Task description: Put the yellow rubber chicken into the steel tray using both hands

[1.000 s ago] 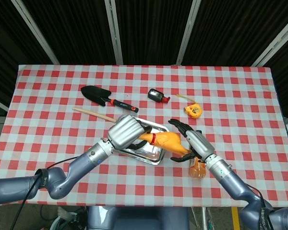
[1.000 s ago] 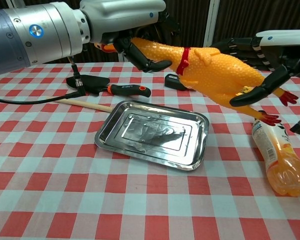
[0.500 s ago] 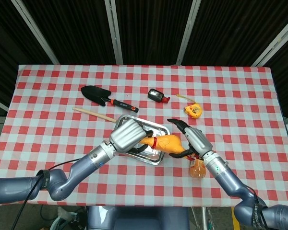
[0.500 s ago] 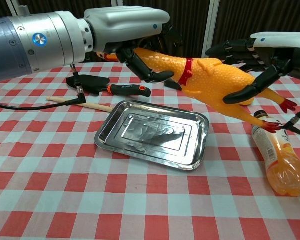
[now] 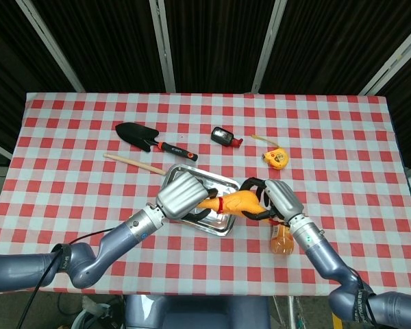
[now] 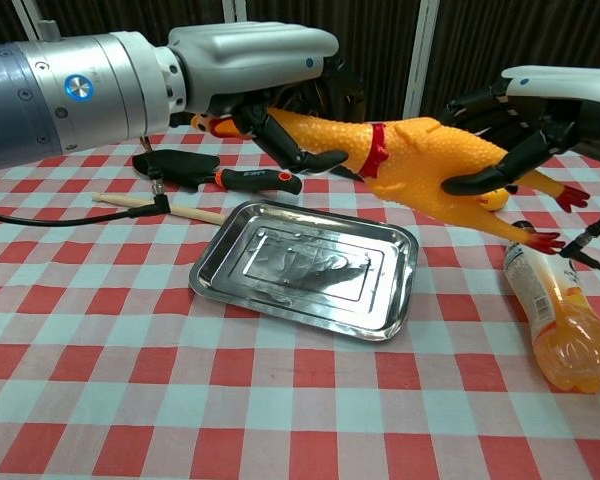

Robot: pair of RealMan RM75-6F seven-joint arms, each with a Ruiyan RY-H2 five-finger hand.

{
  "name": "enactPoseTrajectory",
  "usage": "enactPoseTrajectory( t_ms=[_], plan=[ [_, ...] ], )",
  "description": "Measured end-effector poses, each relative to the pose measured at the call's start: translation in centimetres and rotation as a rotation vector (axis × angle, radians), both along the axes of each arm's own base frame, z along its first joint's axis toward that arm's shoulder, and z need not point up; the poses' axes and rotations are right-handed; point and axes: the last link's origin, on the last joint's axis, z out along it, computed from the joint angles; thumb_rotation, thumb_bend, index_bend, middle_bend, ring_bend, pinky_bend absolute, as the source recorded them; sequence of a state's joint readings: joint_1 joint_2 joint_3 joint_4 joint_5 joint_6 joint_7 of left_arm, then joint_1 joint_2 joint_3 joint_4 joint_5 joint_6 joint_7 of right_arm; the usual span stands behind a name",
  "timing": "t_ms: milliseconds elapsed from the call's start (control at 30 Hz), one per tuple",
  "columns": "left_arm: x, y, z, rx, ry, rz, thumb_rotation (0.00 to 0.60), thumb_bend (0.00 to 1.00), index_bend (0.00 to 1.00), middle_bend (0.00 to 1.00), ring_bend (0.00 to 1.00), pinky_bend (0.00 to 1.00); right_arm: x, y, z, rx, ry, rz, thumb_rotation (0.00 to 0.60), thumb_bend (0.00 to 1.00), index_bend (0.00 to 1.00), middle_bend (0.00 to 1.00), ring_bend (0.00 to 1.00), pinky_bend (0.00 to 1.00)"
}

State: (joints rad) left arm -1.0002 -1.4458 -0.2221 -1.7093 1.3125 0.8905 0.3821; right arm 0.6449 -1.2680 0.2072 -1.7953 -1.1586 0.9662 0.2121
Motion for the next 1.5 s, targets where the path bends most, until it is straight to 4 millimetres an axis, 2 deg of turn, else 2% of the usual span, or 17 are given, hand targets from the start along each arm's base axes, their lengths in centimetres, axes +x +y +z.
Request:
enactPoseTrajectory(
  t_ms=[133, 300, 467, 533, 600, 633, 700, 733, 800, 900, 1167, 1233, 1367, 1500],
  plan=[
    [0.0, -0.1, 0.0, -0.001, -0.001, -0.002, 0.600, 0.70, 0.65, 0.73, 0.65, 0.76, -0.1, -0.1, -0.2, -0.012, 0.008, -0.001, 0.600, 0.71, 1.00, 0.84, 0.83, 0.88],
    [-0.1, 0.0, 0.0, 0.000, -0.001, 0.001, 0.600, 0.70, 0.65, 0.72, 0.65, 0.76, -0.1, -0.1, -0.4, -0.023, 0.005, -0.003, 0.600, 0.75, 1.00, 0.95, 0.93, 0.97],
    [-0.2, 0.0, 0.1, 0.004, -0.006, 0.005, 0.600, 0.69, 0.65, 0.72, 0.65, 0.76, -0.2, -0.1, -0.4, -0.033, 0.000, -0.005, 0.600, 0.77, 1.00, 0.98, 0.95, 1.00],
    [-0.2, 0.1, 0.1, 0.006, -0.009, 0.008, 0.600, 0.69, 0.65, 0.72, 0.65, 0.76, -0.2, 0.0, -0.3, -0.030, -0.003, -0.005, 0.600, 0.77, 0.99, 0.96, 0.90, 0.96],
    [-0.3, 0.2, 0.1, 0.009, -0.008, 0.010, 0.600, 0.69, 0.65, 0.72, 0.65, 0.76, -0.2, 0.1, -0.3, -0.015, -0.001, -0.004, 0.600, 0.75, 0.90, 0.86, 0.78, 0.87],
    [-0.3, 0.3, 0.1, 0.014, -0.007, 0.010, 0.600, 0.69, 0.65, 0.72, 0.65, 0.76, -0.3, 0.1, -0.3, -0.005, 0.003, -0.002, 0.600, 0.69, 0.79, 0.77, 0.70, 0.81],
    [-0.4, 0.4, 0.2, 0.025, -0.004, 0.009, 0.600, 0.69, 0.65, 0.72, 0.65, 0.76, -0.4, 0.3, -0.3, 0.025, 0.017, 0.004, 0.600, 0.49, 0.57, 0.59, 0.54, 0.70],
    [-0.4, 0.6, 0.3, 0.032, -0.002, 0.010, 0.600, 0.69, 0.65, 0.72, 0.65, 0.76, -0.5, 0.3, -0.3, 0.039, 0.022, 0.007, 0.600, 0.42, 0.50, 0.53, 0.49, 0.66],
    [-0.5, 0.8, 0.3, 0.037, -0.001, 0.015, 0.600, 0.69, 0.65, 0.72, 0.65, 0.76, -0.7, 0.5, -0.1, 0.073, 0.032, 0.017, 0.600, 0.24, 0.29, 0.38, 0.34, 0.54],
    [-0.6, 1.1, 0.3, 0.047, 0.003, 0.021, 0.600, 0.69, 0.65, 0.72, 0.65, 0.76, -0.8, 0.6, 0.4, 0.111, 0.053, 0.040, 0.600, 0.15, 0.14, 0.26, 0.25, 0.46],
    [-0.6, 1.1, 0.2, 0.079, 0.016, 0.004, 0.600, 0.69, 0.65, 0.72, 0.65, 0.76, -0.8, 0.7, 1.3, 0.141, 0.051, 0.081, 0.600, 0.15, 0.07, 0.24, 0.23, 0.44],
    [-0.6, 1.0, 0.2, 0.077, 0.015, 0.004, 0.600, 0.69, 0.65, 0.72, 0.65, 0.76, -0.9, 0.7, 1.4, 0.142, 0.048, 0.085, 0.600, 0.14, 0.08, 0.24, 0.23, 0.44],
    [-0.5, 0.9, 0.1, 0.072, 0.011, 0.006, 0.600, 0.69, 0.65, 0.72, 0.65, 0.76, -1.1, 0.7, 1.5, 0.136, 0.039, 0.084, 0.600, 0.14, 0.19, 0.24, 0.25, 0.44],
    [-0.5, 0.9, 0.0, 0.060, 0.006, 0.013, 0.600, 0.69, 0.65, 0.72, 0.65, 0.76, -1.2, 0.5, 1.3, 0.128, 0.029, 0.083, 0.600, 0.23, 0.34, 0.35, 0.35, 0.48]
  ],
)
